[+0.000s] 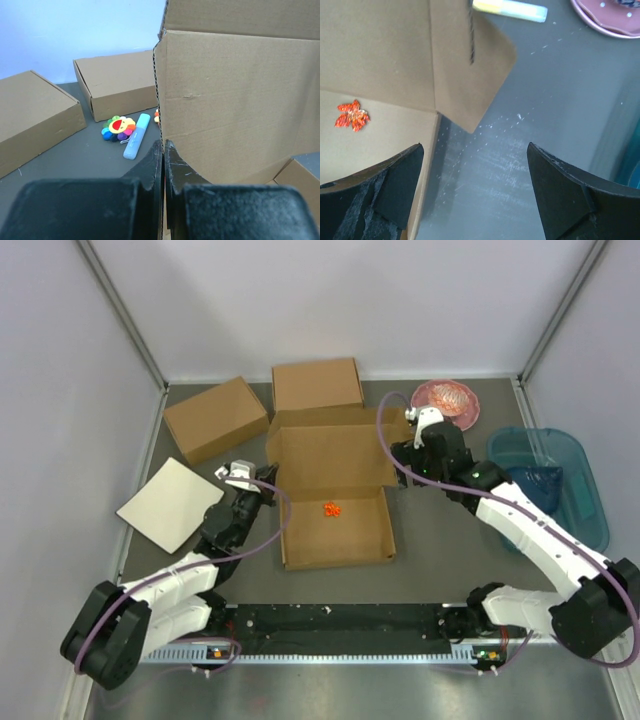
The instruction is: Fold the paper box
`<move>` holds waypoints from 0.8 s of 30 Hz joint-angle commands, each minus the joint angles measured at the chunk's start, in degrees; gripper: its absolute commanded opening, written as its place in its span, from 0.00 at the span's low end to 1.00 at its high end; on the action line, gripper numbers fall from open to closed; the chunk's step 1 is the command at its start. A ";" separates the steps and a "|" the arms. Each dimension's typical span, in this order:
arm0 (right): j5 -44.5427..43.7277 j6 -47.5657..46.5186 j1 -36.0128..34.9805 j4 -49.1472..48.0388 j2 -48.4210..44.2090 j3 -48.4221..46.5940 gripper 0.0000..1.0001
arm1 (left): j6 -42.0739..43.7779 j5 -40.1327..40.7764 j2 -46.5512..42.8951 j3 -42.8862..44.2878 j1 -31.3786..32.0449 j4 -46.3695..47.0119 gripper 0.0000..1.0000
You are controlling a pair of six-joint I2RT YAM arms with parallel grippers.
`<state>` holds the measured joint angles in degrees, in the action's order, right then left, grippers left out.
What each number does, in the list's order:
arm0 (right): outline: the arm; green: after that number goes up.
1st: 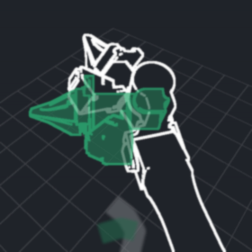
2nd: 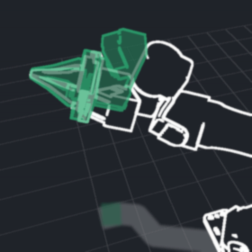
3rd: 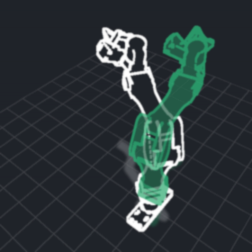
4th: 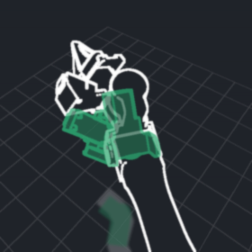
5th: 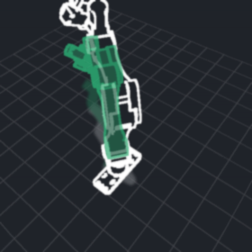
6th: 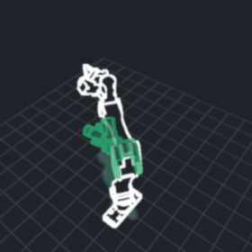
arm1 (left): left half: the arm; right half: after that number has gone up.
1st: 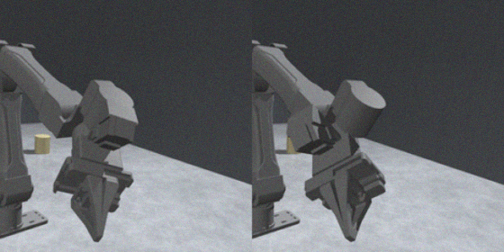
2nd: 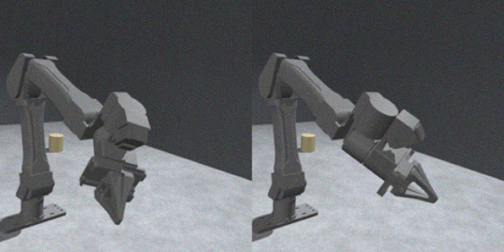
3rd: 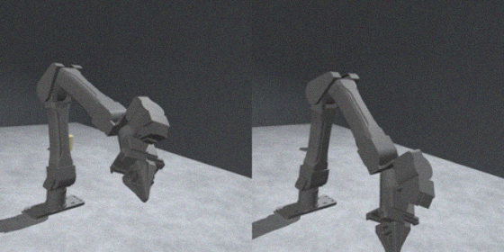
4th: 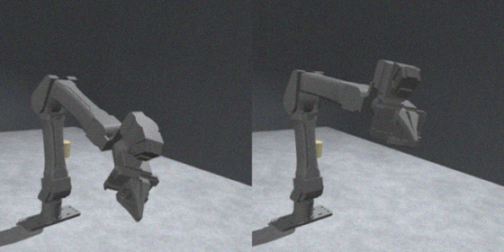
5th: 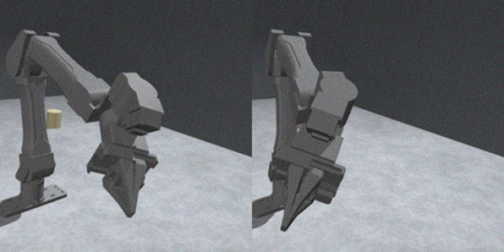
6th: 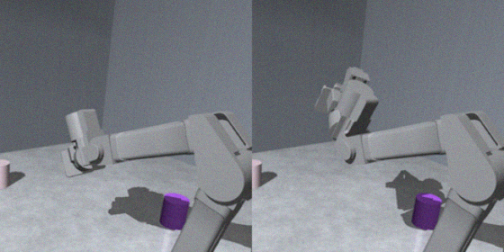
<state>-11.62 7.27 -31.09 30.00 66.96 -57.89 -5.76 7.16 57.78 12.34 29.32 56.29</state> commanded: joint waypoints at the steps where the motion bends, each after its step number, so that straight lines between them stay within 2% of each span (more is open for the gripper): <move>1: 3.96 -1.73 3.49 -1.87 0.98 -3.64 0.86 | 1.80 0.49 0.05 -0.04 1.00 5.24 0.00; 8: 10.03 -1.99 5.87 -5.47 5.20 -4.25 0.86 | 1.72 -1.53 2.25 0.85 1.09 4.44 0.00; 13: 11.35 -3.04 6.04 -10.04 7.13 -3.90 0.86 | 1.54 -1.71 2.78 1.11 1.09 3.74 0.00; 24: 13.37 -4.28 7.01 -11.10 15.56 -7.15 0.83 | 2.24 -1.36 3.57 1.64 1.09 3.12 0.00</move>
<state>-0.30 3.97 -24.93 21.78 80.53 -61.30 -4.32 6.92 60.86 12.21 30.11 56.55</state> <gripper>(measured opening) 0.848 0.021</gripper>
